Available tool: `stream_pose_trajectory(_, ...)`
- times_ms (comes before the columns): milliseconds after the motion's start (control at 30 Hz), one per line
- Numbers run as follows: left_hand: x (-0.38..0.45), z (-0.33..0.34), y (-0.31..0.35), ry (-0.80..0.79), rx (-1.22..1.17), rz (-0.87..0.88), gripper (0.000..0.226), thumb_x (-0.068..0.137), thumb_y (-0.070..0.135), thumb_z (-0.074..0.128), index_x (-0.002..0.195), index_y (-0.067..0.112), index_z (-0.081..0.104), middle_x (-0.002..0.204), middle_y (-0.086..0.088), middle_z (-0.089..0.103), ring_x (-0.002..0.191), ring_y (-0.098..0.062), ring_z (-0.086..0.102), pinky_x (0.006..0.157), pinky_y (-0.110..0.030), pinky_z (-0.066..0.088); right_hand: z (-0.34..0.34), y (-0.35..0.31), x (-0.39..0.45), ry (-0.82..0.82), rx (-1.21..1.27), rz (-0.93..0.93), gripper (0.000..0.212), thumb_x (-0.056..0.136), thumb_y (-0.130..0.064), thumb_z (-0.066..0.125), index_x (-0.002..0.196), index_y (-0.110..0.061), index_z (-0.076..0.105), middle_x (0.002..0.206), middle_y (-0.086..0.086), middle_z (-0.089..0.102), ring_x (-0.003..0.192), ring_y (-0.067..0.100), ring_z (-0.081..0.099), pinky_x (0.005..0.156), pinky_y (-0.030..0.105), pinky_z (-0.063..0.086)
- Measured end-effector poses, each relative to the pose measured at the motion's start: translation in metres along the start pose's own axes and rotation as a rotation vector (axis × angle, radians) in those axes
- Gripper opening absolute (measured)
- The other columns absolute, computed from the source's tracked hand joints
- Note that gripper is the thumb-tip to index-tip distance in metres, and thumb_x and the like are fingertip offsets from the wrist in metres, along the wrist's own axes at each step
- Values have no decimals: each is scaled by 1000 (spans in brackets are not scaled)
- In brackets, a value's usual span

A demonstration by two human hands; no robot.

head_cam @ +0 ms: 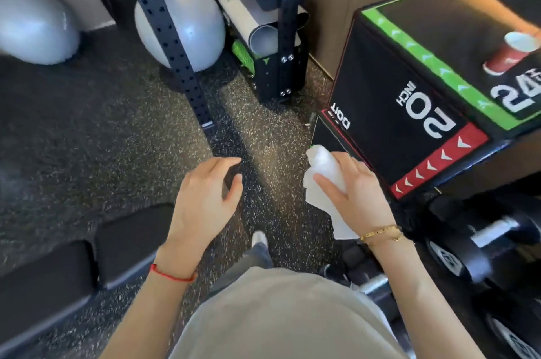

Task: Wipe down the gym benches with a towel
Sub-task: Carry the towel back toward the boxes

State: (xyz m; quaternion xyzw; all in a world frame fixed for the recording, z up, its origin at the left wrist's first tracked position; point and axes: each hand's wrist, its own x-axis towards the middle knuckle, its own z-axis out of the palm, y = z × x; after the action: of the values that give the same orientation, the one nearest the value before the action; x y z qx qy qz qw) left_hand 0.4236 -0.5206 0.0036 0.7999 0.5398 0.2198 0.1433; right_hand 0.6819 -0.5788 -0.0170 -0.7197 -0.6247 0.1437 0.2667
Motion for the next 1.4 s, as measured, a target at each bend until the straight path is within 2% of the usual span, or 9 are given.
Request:
stream_pose_trajectory(167,108,-2,-18,-81,-16,113,31,95,25,57,125,18,61,120,2,66,107,-19,62,95,-45,51,9,-6,72,115,-14,115,50,95,-55,45,123,-14,54,103,3,64,91,28,55,84,46,46)
stream_pose_trajectory(267,161,4,-19,-129,-24,191,31,96,25,58,125,17,62,120,1,66,94,-17,62,95,-40,51,9,-2,101,147,-29,195,52,93,-59,42,121,-16,54,103,2,64,91,27,54,84,46,47)
stream_pose_trajectory(367,211,19,-18,-190,-31,278,32,96,27,57,127,17,61,123,2,65,109,-15,62,97,-35,51,7,6,129,169,-37,275,57,92,-61,38,122,-15,54,106,2,64,94,27,54,87,48,46)
stream_pose_trajectory(533,292,52,-4,-248,-55,374,31,96,25,58,126,17,62,123,2,65,111,-15,61,98,-35,49,0,34,176,215,-55,386,52,94,-56,44,123,-14,54,107,4,63,96,29,55,87,52,46)
stream_pose_trajectory(667,359,84,20,-286,-59,429,31,96,25,58,125,16,62,123,1,65,110,-17,62,95,-34,48,-11,68,219,264,-74,451,51,94,-57,43,121,-15,54,105,3,63,93,28,54,86,52,46)
stream_pose_trajectory(833,449,122,66,-296,-76,511,32,96,26,57,126,17,62,125,3,65,113,-15,61,97,-34,48,-44,122,283,325,-76,520,44,93,-49,53,120,-15,54,103,3,62,95,30,55,86,52,47)
stream_pose_trajectory(967,517,155,104,-317,-91,536,33,96,27,58,127,18,62,127,5,64,116,-13,57,99,-27,42,-75,172,340,339,-119,554,59,88,-62,40,120,-15,56,105,4,64,98,32,55,86,49,44)
stream_pose_trajectory(1167,600,209,147,-312,-129,619,30,94,25,58,122,15,65,117,2,68,107,-17,63,98,-36,48,-102,246,413,353,-209,593,63,88,-63,35,120,-14,56,103,4,62,95,31,53,82,42,35)
stream_pose_trajectory(1400,656,259,183,-410,-154,704,32,93,29,52,119,16,65,117,3,68,111,-17,62,98,-42,49,-104,309,464,308,-303,686,67,89,-63,30,120,-12,59,100,7,63,92,34,55,81,44,39)
